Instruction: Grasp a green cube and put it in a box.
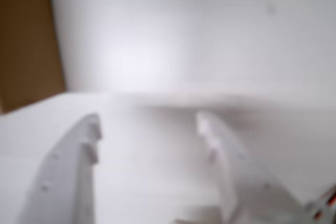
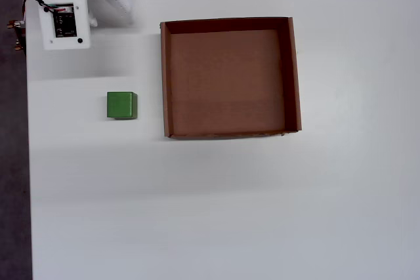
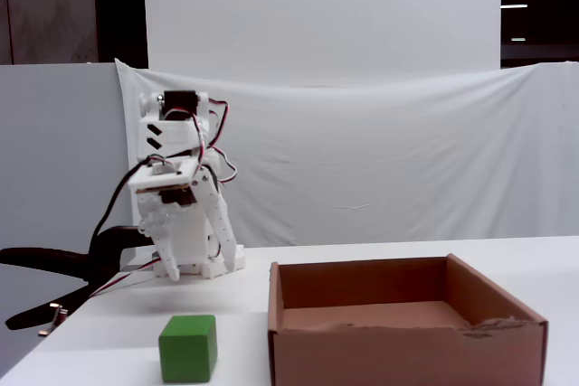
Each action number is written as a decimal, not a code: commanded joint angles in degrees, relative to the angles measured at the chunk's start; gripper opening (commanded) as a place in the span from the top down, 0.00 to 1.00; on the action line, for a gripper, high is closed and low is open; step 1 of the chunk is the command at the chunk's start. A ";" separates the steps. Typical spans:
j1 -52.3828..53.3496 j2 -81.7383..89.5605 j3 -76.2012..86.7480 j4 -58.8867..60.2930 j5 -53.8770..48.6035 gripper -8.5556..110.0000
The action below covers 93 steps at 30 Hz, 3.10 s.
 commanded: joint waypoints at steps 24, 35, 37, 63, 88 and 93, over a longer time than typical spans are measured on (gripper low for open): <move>5.71 -64.78 -51.24 -11.43 -9.14 0.67; 4.48 -75.41 -56.78 -14.50 -8.44 0.67; 4.04 -76.55 -56.78 -15.64 -7.82 0.66; 1.05 -84.11 -58.27 -20.65 -2.46 0.70; -0.09 -82.27 -53.70 -21.62 -1.76 0.74; 0.79 -82.18 -54.40 -20.13 -1.67 0.75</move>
